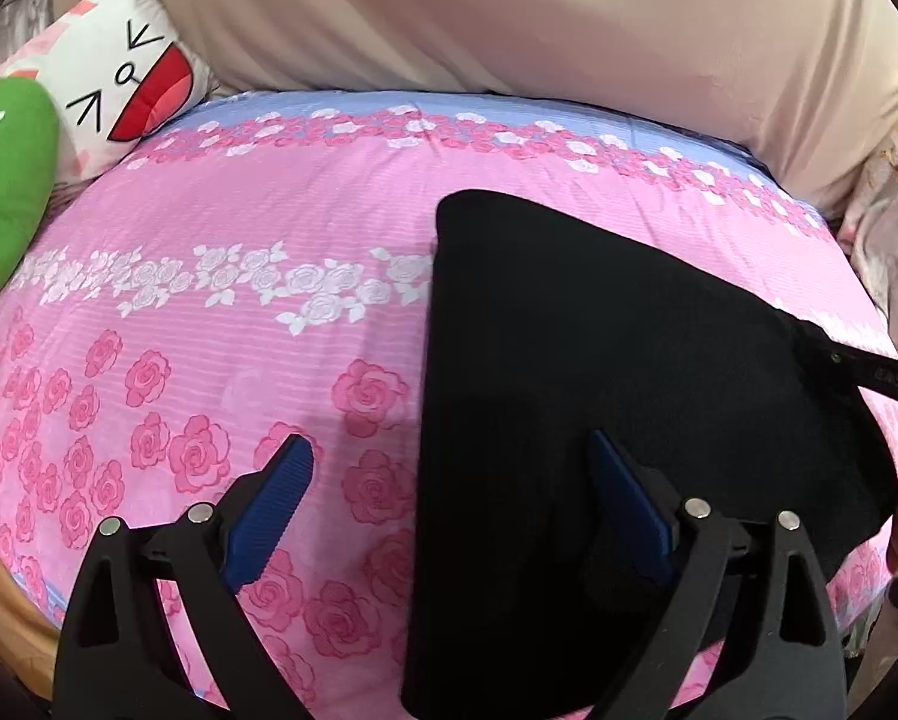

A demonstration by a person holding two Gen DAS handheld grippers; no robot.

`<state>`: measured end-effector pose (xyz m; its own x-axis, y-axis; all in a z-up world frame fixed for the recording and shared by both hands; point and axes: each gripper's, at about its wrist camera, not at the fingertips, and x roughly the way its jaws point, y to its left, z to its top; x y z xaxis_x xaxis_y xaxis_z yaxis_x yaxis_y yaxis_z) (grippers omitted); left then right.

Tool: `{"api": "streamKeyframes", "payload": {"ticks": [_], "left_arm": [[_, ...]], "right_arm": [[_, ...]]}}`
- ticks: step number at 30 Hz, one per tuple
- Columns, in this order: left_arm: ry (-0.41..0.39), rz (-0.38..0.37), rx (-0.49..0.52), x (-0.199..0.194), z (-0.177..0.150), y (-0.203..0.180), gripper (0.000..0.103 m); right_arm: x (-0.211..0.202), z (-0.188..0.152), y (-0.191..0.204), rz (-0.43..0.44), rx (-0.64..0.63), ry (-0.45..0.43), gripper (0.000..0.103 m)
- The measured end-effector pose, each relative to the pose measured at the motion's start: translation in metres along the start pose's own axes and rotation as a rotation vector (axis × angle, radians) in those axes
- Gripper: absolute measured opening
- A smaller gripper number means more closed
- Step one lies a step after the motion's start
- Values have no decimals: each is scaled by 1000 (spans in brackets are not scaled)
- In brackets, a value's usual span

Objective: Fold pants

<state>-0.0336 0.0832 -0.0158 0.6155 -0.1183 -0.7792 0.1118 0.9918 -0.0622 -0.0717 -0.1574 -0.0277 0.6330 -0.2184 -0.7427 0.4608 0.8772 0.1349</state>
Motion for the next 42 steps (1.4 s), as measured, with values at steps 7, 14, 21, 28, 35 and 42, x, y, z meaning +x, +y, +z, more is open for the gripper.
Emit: {"api": "streamKeyframes", "payload": {"ticks": [7,14,21,28,35,42], "left_arm": [[-37,36,91,-23,-9,-30,94],[15,91,105,-9,-25,-38,94],[92,-70,1,-14,-37,-15,97],[151,-222,-128,-18,-46,13,97],[183,-354,-150,5,-37,7,98],[160,-239,-21,9,-27,-25,78]], "right_arm": [[-71,-54,15,3,-39,-129,16],[-78,-90,-16,1,47,-112,27],[-95,-107,-53,44,147,-92,63],[-99,-114,-63,136,195,-81,80],[-52,-102,-54,285,243,15,83],[-35,-104,-42,307,240,12,73]]}}
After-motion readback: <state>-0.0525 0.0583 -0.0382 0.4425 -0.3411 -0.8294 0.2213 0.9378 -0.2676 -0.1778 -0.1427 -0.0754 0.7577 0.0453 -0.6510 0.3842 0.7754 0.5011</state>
